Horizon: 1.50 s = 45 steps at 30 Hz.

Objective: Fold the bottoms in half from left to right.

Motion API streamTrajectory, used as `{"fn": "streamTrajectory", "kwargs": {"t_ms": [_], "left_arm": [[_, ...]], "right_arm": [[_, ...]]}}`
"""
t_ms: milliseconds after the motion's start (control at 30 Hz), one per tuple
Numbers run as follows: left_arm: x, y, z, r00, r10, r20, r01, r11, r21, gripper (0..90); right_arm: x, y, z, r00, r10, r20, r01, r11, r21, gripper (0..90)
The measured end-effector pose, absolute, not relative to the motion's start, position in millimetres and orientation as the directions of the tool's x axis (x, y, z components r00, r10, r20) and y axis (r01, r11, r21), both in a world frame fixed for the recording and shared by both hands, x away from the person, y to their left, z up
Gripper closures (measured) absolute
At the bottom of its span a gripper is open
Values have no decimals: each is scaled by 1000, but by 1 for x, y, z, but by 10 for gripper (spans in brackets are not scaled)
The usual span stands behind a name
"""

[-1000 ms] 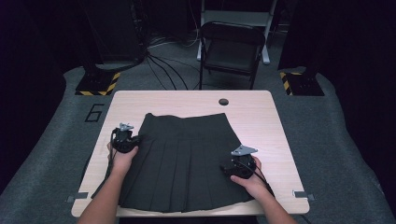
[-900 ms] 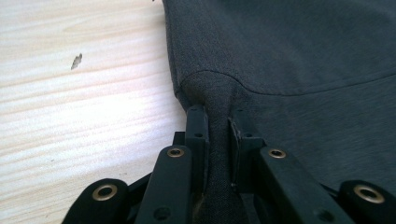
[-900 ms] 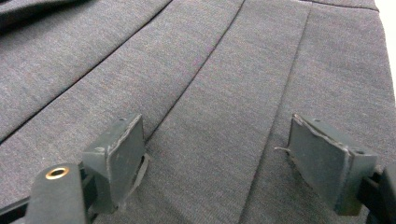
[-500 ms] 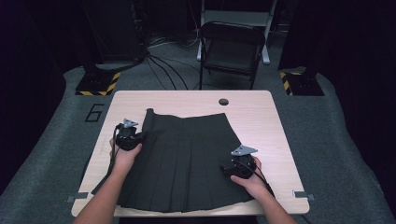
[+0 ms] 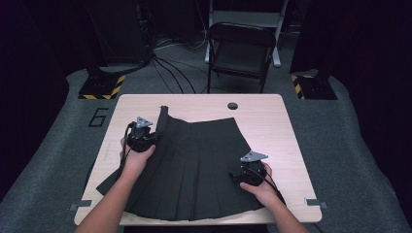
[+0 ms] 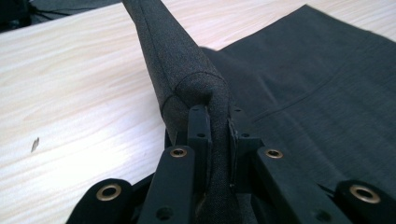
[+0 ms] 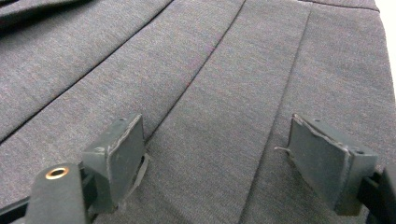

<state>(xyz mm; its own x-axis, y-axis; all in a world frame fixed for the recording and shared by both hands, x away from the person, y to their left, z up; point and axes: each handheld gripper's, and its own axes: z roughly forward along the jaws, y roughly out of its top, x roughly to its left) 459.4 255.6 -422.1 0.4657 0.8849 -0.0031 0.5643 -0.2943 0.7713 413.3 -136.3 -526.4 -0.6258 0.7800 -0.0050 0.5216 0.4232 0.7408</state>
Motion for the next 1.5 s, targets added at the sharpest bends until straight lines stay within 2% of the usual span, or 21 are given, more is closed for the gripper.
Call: {"fn": "streamTrajectory", "kwargs": {"t_ms": [333,667,1100,1267,1500], "left_arm": [[458,233,-399,509,861,22,539,-338,772,820],[460,188,-388,588,808,21,505,-388,771,820],[471,131,-405,652,758,-4,486,-414,770,820],[479,108,-421,656,754,-25,502,-411,761,820],[484,95,-442,657,752,-54,531,-411,741,818]], "right_arm": [[413,-136,-527,-626,779,-3,521,422,742,187],[413,-136,-527,-625,780,-5,521,422,742,187],[413,-136,-527,-626,780,-5,520,422,742,187],[413,-136,-527,-626,780,-5,520,422,742,187],[413,-136,-527,-626,780,-5,520,422,742,187]]}}
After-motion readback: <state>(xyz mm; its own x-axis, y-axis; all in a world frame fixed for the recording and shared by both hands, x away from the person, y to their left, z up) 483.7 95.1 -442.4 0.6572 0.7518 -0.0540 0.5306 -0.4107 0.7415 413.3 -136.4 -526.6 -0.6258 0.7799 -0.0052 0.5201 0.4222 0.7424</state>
